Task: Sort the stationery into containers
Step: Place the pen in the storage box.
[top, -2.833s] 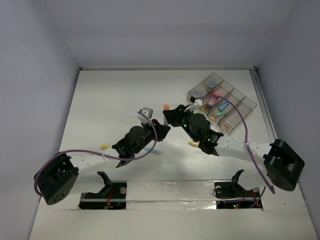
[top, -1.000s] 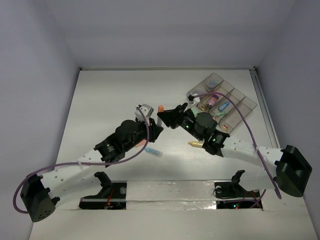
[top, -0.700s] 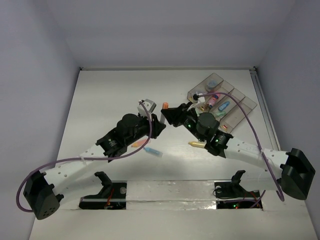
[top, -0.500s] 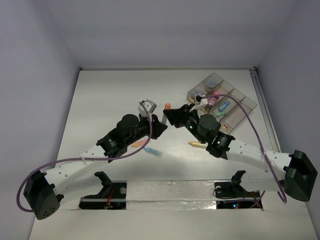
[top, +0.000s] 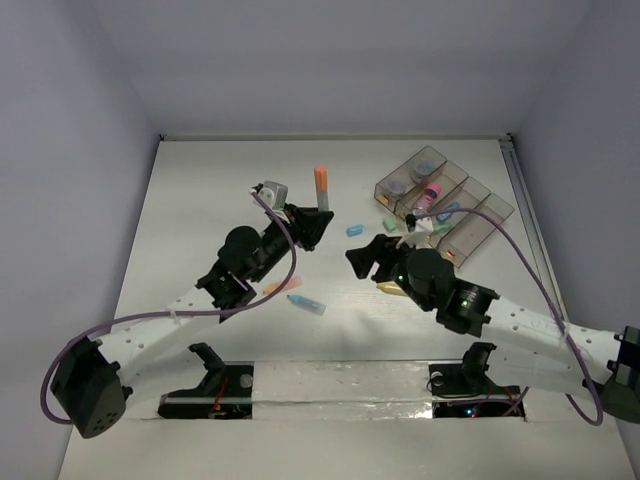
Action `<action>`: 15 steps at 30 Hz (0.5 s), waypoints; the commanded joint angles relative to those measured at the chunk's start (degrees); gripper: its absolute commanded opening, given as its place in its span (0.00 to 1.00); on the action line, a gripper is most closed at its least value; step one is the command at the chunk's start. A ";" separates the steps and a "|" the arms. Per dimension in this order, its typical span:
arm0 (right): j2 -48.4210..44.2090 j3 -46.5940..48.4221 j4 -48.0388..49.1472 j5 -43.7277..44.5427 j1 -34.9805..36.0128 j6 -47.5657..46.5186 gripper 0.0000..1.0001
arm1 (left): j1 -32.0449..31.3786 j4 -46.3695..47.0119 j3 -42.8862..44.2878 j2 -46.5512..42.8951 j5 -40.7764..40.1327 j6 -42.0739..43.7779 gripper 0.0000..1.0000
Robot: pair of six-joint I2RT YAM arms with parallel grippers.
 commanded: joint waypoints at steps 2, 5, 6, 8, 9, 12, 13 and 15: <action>-5.23 -0.61 -3.74 7.43 -0.08 -2.20 0.73 | 0.13 6.68 1.17 1.61 0.57 -0.48 0.00; -8.04 0.80 -9.28 13.75 -0.60 -4.82 0.78 | 0.13 6.59 2.92 4.24 4.95 -1.00 0.00; -9.00 1.24 -10.76 17.51 -0.61 -5.80 0.79 | 0.13 6.33 3.89 7.20 6.11 -1.18 0.00; -13.30 2.82 -11.39 21.22 -0.61 -8.26 0.87 | 0.13 5.98 8.18 12.04 11.00 -1.88 0.00; -15.15 3.26 -10.18 23.76 -0.61 -11.66 0.89 | -0.57 5.28 10.64 18.42 12.17 -2.23 0.00; -21.57 5.28 -8.23 25.71 -0.61 -17.91 0.92 | -3.55 3.52 20.92 27.68 14.90 -1.63 0.00; -22.80 5.98 -8.49 26.85 -0.61 -18.54 0.93 | -5.74 3.43 25.91 33.19 15.25 -1.36 0.00; -25.88 7.22 -8.58 27.48 -0.61 -20.30 0.93 | -7.34 2.90 31.29 41.11 17.18 -1.35 0.00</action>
